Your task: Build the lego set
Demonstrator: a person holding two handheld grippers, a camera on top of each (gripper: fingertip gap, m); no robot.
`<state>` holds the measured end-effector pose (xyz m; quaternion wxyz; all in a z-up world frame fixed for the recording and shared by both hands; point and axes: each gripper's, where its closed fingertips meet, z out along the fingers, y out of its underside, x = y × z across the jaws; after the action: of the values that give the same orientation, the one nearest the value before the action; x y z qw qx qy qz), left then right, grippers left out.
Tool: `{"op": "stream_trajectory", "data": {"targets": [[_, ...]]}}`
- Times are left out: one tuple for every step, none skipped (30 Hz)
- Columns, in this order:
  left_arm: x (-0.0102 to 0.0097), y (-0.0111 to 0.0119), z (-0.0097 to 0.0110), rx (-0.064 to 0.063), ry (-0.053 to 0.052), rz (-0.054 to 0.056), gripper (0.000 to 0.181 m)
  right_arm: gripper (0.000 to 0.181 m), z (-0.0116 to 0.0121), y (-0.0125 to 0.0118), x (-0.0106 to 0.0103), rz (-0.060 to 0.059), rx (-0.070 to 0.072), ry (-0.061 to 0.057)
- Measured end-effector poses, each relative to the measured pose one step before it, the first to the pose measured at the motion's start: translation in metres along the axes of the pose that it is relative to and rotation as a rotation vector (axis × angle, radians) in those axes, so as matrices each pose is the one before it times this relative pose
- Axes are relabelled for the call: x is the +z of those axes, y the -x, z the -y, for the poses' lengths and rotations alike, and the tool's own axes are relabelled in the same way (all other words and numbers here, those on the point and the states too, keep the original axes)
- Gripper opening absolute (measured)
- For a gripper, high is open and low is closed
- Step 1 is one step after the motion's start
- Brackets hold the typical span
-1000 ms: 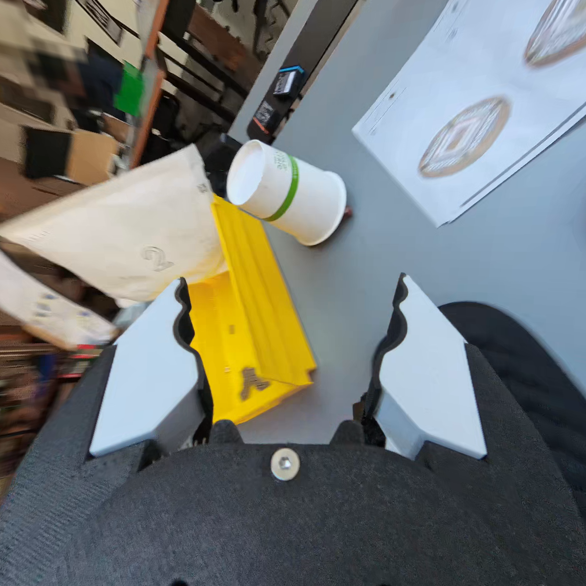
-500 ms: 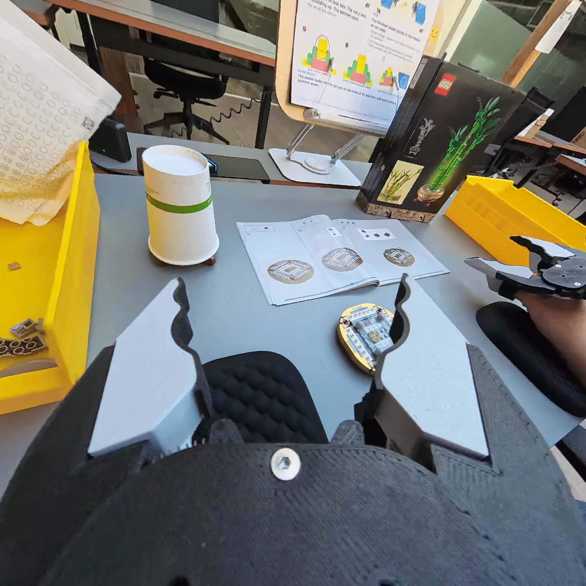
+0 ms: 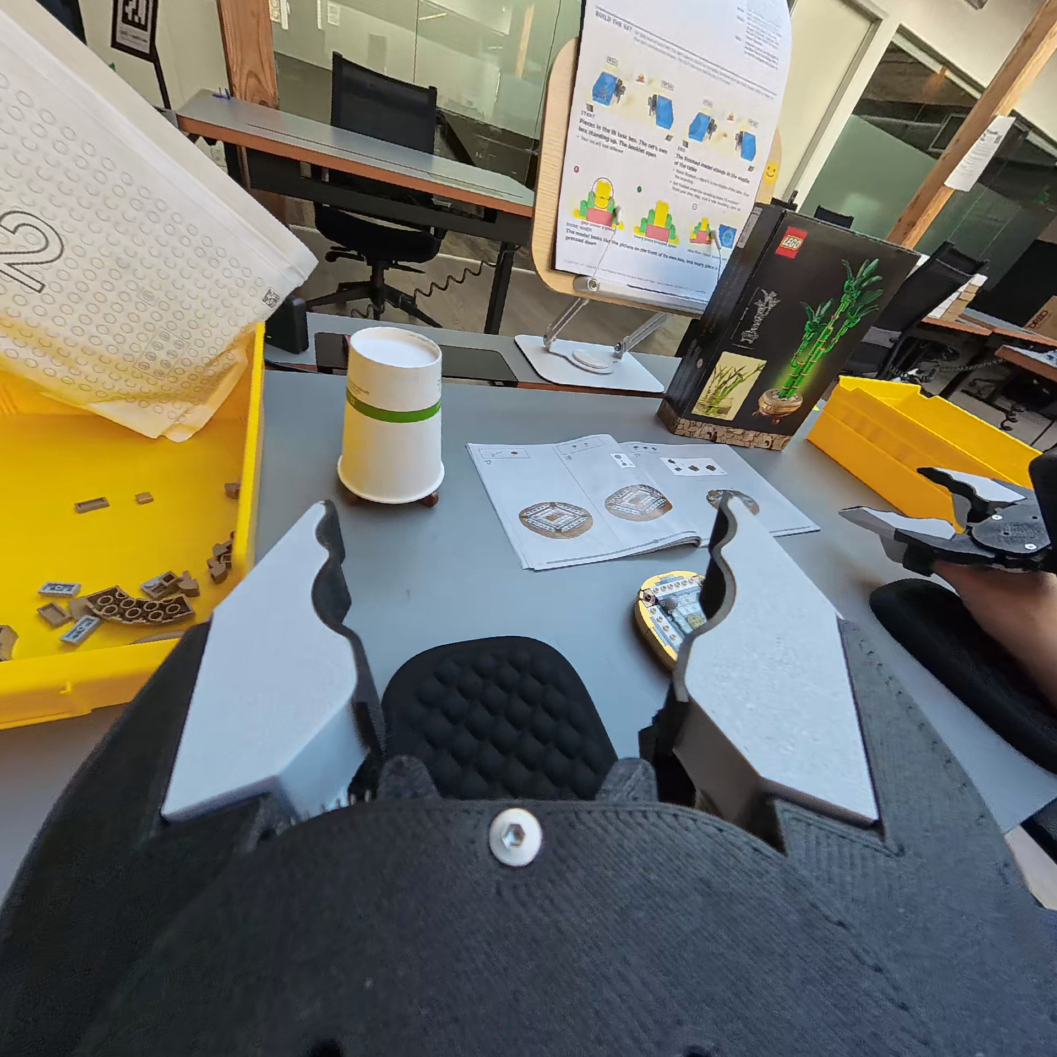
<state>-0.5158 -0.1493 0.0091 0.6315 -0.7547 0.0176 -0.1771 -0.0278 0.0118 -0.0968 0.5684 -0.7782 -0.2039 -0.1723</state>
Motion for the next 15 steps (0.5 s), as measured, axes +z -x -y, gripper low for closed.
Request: {"op": "stream_trajectory", "data": {"targets": [[-0.00143,0.00382,-0.00005,0.0097,0.0046,0.0135,0.126,0.103,0.00013,-0.00048,-0.00016,-0.0014,0.004,-0.0014],[-0.00166,0.00411,0.00005,0.0103,0.0044,0.0143,0.127,0.103,0.00008,-0.0005,-0.0002,-0.0006,0.005,-0.0012],[-0.00191,0.00482,0.00034,0.0081,0.0028,0.0159,0.127,0.103,0.0,-0.0005,-0.00005,0.0001,0.0054,-0.0005],[-0.00231,0.00475,0.00098,0.0045,-0.0015,0.0139,0.127,0.103,-0.00021,-0.00035,0.00004,0.0003,0.0047,0.0003],[-0.0026,0.00472,0.00175,0.0008,-0.0063,0.0113,0.127,0.103,-0.00023,-0.0003,0.00022,0.0003,0.0033,0.0018],[-0.00304,0.00505,0.0021,-0.0005,-0.0081,0.0115,0.127,0.103,-0.00037,0.00018,0.00024,0.0015,0.0008,0.0025],[-0.00323,0.00557,0.0019,0.0008,-0.0056,0.0131,0.127,0.103,-0.00034,0.00019,0.00024,0.0003,-0.0011,0.0028],[-0.00352,0.00653,0.00162,0.0036,-0.0027,0.0177,0.127,0.103,-0.00025,0.00041,0.00022,0.001,-0.0026,0.002],[-0.00376,0.00787,0.00148,0.0086,-0.0004,0.0248,0.127,0.103,-0.0001,0.00065,0.00015,0.0021,-0.004,0.0015],[-0.00405,0.00906,0.00124,0.0131,0.0007,0.0312,0.128,0.102,-0.00021,0.00122,0.00018,0.0052,-0.0059,0.0018],[-0.00415,0.00966,0.00114,0.0141,0.0008,0.0341,0.128,0.099,-0.00028,0.00271,0.00018,0.013,-0.0106,0.0019],[-0.00415,0.01012,0.00106,0.0125,0.001,0.0358,0.128,0.093,-0.00031,0.00406,0.00031,0.0197,-0.0178,0.0023],[-0.0042,0.01069,0.0009,0.0115,0.001,0.0379,0.128,0.089,-0.00046,0.00314,0.00032,0.0096,-0.0202,0.0043],[-0.00404,0.0113,0.00072,0.0102,0.0013,0.0402,0.128,0.087,-0.00007,0.00195,0.00034,-0.0001,-0.0215,0.0032],[-0.00367,0.01147,0.00029,0.0093,0.0045,0.0402,0.127,0.086,0.00002,0.00101,0.0002,-0.0052,-0.0197,0.0028]]}}
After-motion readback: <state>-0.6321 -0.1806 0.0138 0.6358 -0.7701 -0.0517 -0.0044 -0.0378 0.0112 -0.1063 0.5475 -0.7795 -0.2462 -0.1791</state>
